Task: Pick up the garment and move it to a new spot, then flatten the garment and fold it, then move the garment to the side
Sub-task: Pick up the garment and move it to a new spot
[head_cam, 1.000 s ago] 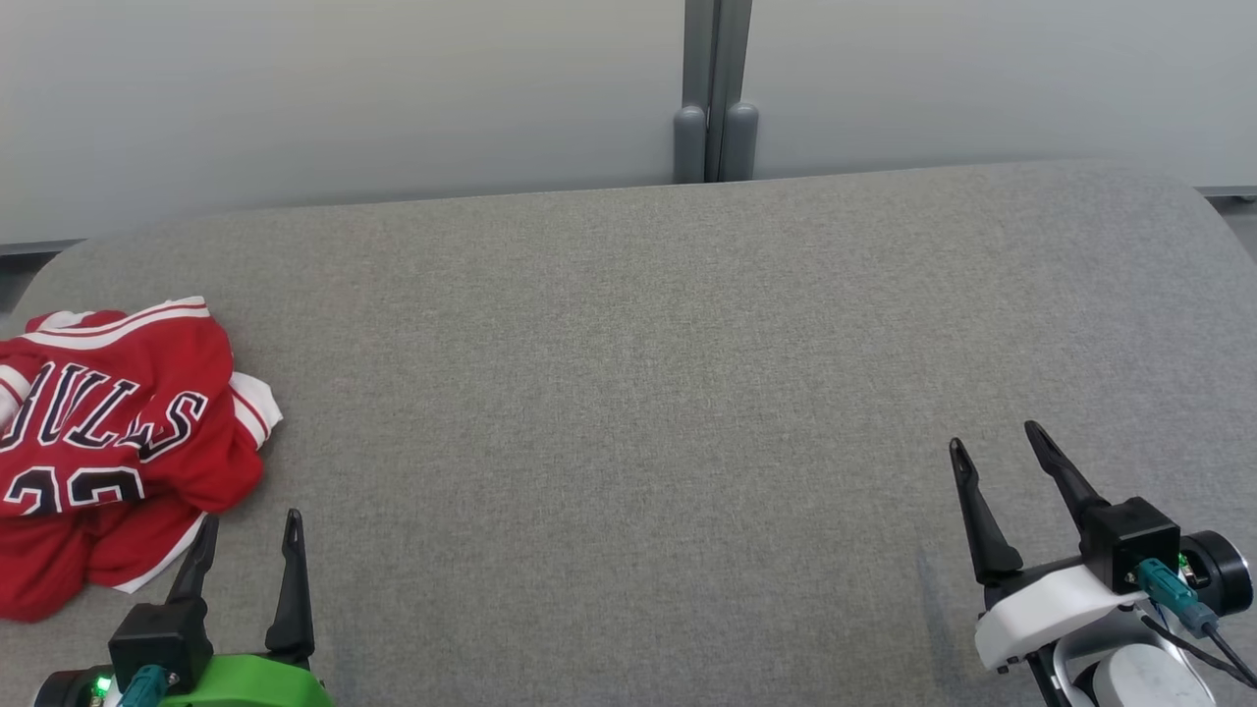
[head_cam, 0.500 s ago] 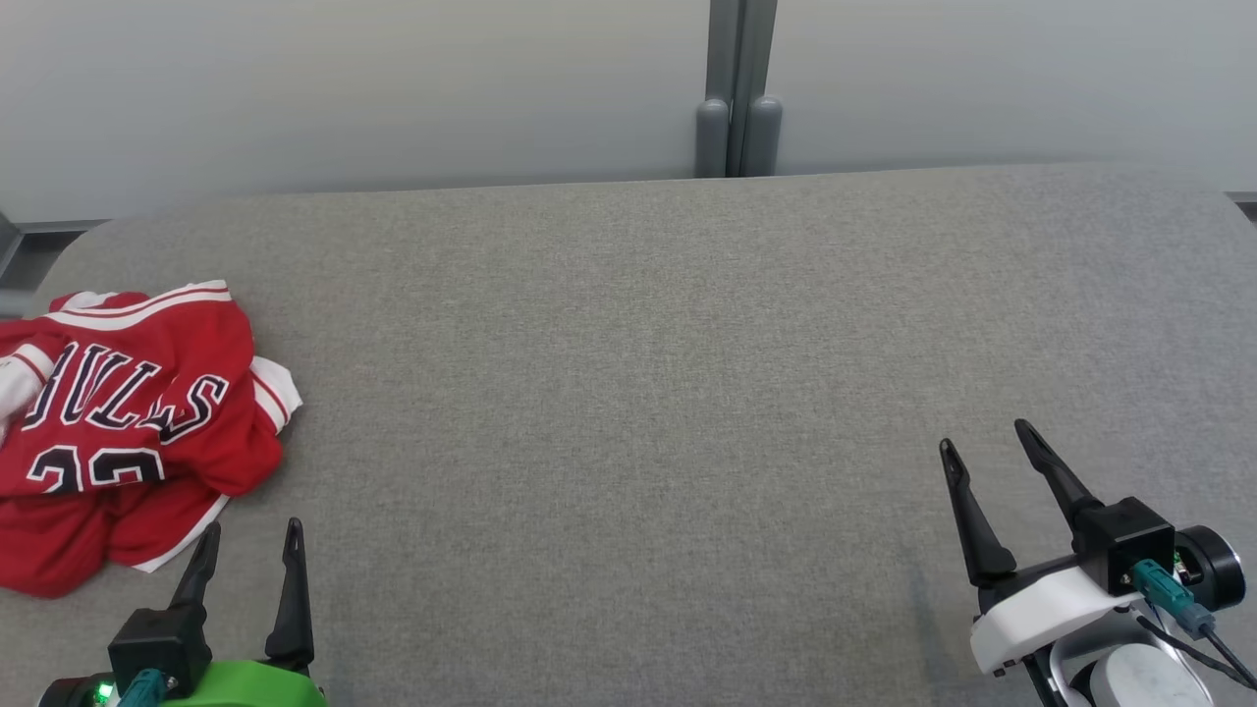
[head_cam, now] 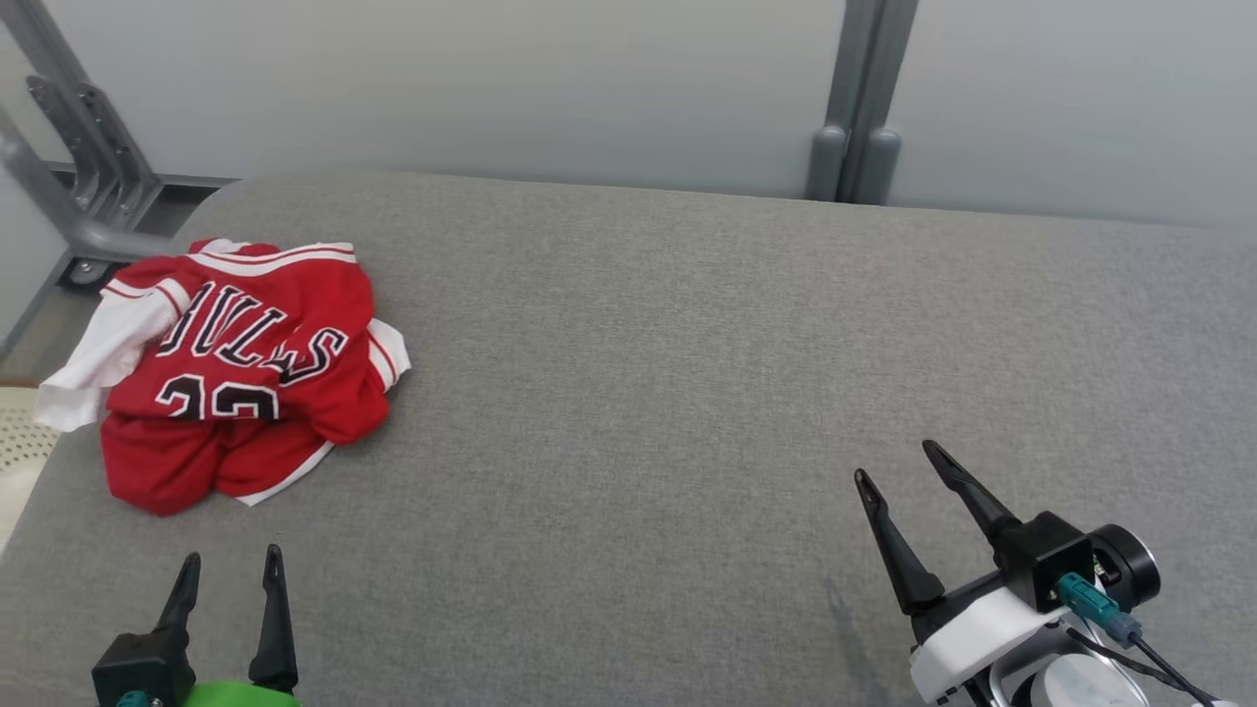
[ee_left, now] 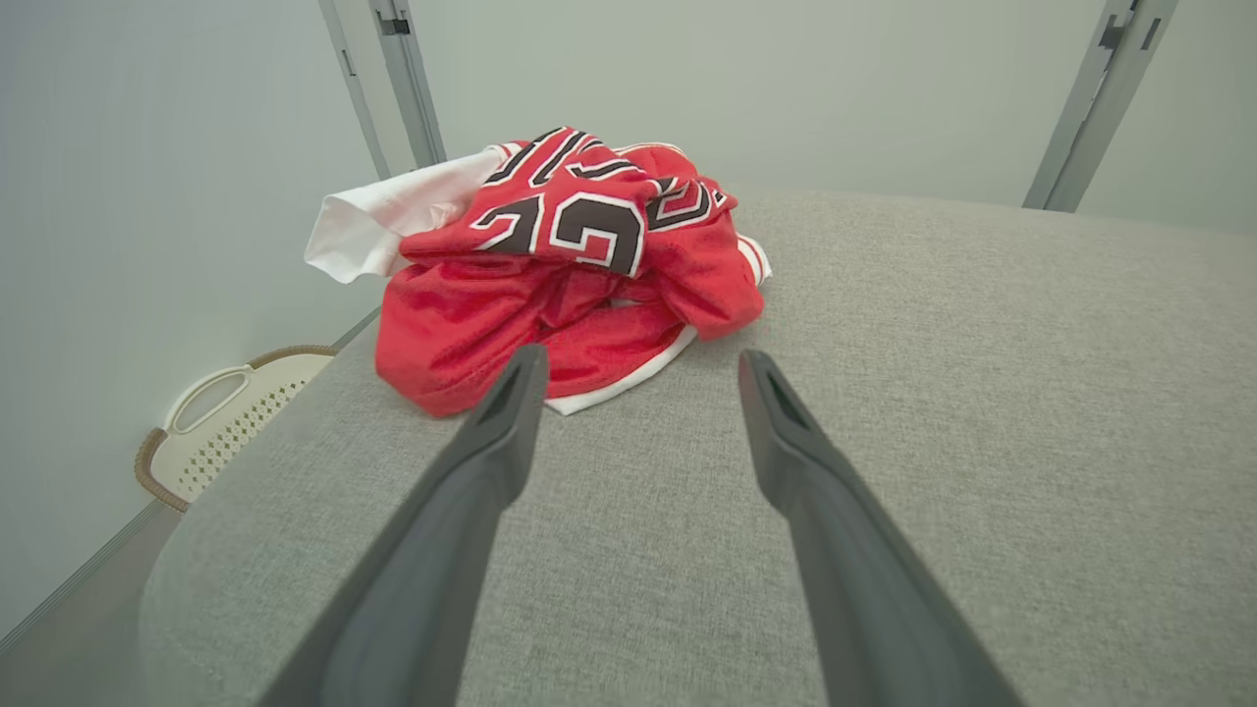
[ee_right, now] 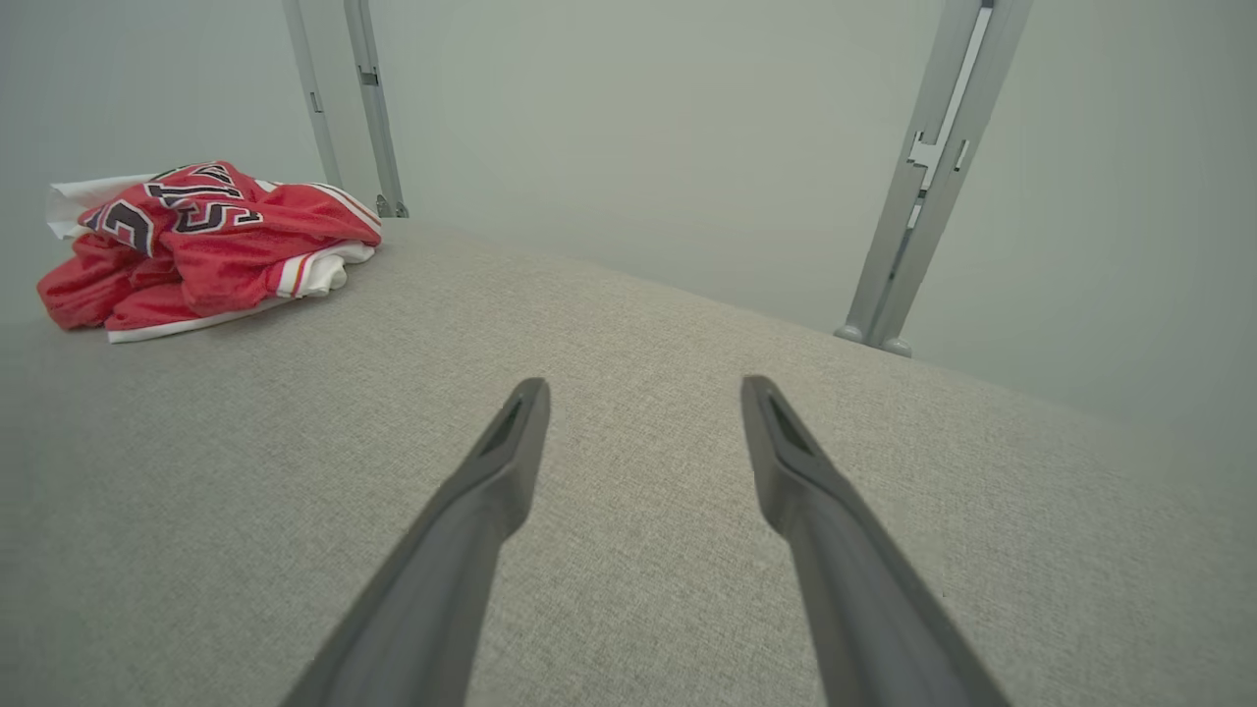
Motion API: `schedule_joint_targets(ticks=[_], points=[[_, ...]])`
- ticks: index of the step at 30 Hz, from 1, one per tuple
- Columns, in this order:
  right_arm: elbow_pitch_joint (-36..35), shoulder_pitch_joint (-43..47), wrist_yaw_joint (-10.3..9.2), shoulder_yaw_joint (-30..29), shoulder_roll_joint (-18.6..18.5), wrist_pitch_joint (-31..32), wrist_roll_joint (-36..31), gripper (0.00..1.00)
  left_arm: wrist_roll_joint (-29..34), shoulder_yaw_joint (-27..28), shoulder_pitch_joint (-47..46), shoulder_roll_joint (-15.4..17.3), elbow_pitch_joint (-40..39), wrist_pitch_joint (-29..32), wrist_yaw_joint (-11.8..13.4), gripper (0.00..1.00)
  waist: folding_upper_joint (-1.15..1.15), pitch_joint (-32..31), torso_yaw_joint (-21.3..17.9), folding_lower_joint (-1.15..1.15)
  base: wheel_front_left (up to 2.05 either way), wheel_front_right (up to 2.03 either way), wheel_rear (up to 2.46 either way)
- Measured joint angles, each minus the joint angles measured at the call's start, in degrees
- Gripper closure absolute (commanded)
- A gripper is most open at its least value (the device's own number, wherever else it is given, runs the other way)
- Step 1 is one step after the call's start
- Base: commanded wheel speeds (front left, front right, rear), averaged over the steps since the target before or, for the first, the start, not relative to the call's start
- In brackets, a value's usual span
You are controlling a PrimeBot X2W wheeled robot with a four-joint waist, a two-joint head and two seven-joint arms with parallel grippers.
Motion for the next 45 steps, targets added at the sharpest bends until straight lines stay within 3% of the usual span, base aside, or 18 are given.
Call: schedule_joint_targets(ticks=[11, 21, 27, 34, 45], points=[[2.0, -0.5, 1.27, 2.6, 2.0, 0.0, -0.3, 0.0, -0.1, 3.7, 3.2, -0.1, 0.8, 0.0, 0.4, 0.0, 0.0, -2.3, 6.7, 0.0, 0.0, 0.0, 0.0], [2.8, -0.5, 1.33, 2.8, 1.9, 0.0, -0.4, 0.0, -5.2, 7.1, 3.1, -0.5, 1.7, 0.0, 0.6, 0.0, 0.0, -2.3, 5.4, 0.0, 0.0, 0.0, 0.0], [2.0, -0.7, 1.32, 1.6, 1.3, 0.0, -1.0, 0.0, -10.8, 9.0, -5.4, -0.7, 3.9, 0.6, 0.6, 0.0, 0.0, 0.5, 4.4, 0.0, 0.0, 0.0, 0.0], [1.1, -3.9, 1.32, 1.7, 1.1, 0.0, -2.0, 0.0, -15.1, 9.1, -16.5, -0.9, 7.5, 6.1, 0.5, 0.0, 0.0, 5.3, 3.7, 0.0, 0.0, 0.0, 0.0], [0.0, -10.6, 1.31, 1.5, 1.1, 0.0, -3.7, 0.0, -16.3, 9.2, -27.6, 0.3, 12.8, 10.2, 0.0, 0.0, 0.0, 13.6, 1.6, 0.01, 0.0, 0.0, 0.0]])
